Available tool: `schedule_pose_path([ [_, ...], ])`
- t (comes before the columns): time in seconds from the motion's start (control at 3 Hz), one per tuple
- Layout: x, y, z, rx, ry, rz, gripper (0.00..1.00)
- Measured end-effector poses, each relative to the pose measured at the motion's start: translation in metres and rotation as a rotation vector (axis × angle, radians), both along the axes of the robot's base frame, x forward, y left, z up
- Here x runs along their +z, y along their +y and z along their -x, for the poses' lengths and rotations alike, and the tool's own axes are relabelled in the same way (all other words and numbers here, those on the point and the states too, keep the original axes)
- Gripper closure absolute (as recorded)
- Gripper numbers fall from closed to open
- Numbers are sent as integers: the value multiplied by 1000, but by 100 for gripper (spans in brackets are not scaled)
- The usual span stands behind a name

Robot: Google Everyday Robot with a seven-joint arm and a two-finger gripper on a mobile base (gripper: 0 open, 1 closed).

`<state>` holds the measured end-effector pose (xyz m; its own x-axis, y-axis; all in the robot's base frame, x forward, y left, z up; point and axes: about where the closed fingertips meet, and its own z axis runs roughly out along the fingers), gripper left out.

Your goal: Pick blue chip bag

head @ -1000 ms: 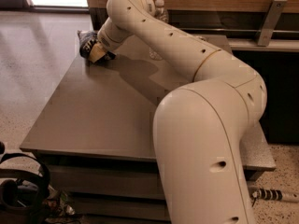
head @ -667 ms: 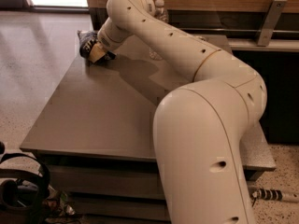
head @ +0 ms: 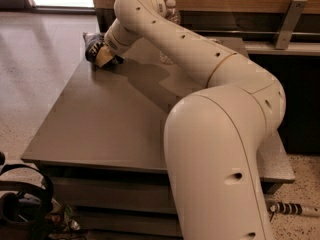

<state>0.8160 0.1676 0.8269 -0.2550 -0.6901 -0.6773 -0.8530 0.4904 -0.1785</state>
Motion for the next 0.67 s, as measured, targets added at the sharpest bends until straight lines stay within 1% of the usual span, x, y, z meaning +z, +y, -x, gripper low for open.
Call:
schedule_pose_path([
  [0.67,2,1,1,-17,-8,4,100],
])
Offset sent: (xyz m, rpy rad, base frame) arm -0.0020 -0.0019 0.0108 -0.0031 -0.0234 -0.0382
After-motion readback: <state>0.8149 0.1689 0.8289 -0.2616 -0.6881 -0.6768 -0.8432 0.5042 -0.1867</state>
